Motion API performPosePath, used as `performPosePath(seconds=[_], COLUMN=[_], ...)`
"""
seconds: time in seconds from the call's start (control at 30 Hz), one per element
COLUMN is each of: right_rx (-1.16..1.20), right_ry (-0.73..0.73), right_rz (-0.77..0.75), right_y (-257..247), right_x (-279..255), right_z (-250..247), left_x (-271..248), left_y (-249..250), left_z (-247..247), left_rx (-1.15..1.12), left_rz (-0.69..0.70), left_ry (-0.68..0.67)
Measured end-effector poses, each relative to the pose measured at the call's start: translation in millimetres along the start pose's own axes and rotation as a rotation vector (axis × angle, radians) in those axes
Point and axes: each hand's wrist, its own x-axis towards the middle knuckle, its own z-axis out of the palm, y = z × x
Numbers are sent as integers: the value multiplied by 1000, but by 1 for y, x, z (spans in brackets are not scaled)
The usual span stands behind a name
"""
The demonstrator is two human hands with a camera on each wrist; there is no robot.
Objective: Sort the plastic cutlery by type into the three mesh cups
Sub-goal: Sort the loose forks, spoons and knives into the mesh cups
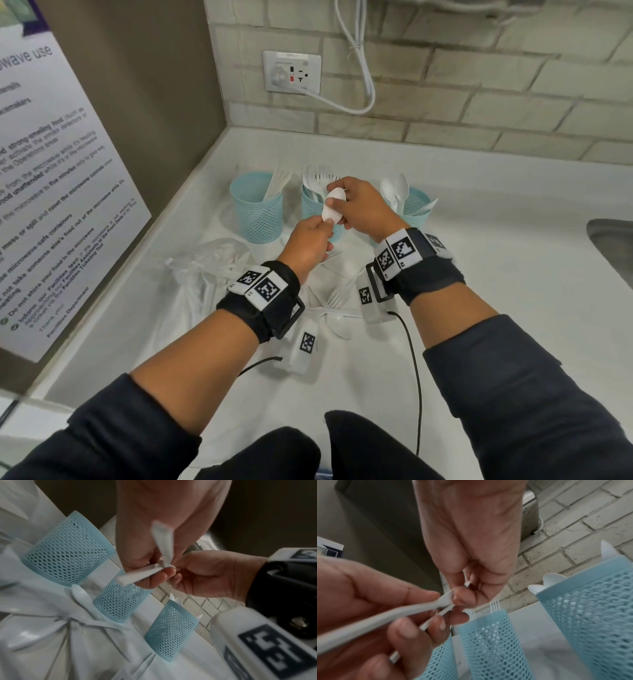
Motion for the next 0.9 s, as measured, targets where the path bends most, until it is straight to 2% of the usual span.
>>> performPosePath(seconds=[0.23,0.37,0.47,0.57,0.7,0.9], right_rx=[93,156,139,141,174,119], right_ry=[181,18,32,158,396,855], right_rz=[7,27,14,22,30,-89], right_y=[13,11,13,16,14,8], right_x=[-3,-13,-15,-11,-7,-7], right_z=[-4,-6,-11,-23,-57,-100], left_x=[0,1,0,-1,-1,1], left_y=[-3,-5,-5,-6,-9,-12], left_z=[-1,4,10,13,14,11], left_rx=[18,-6,-10,17,51,144], left_rz=[10,24,26,31,18,10], left_ry=[-92,-120,-141,-160,-187,-150])
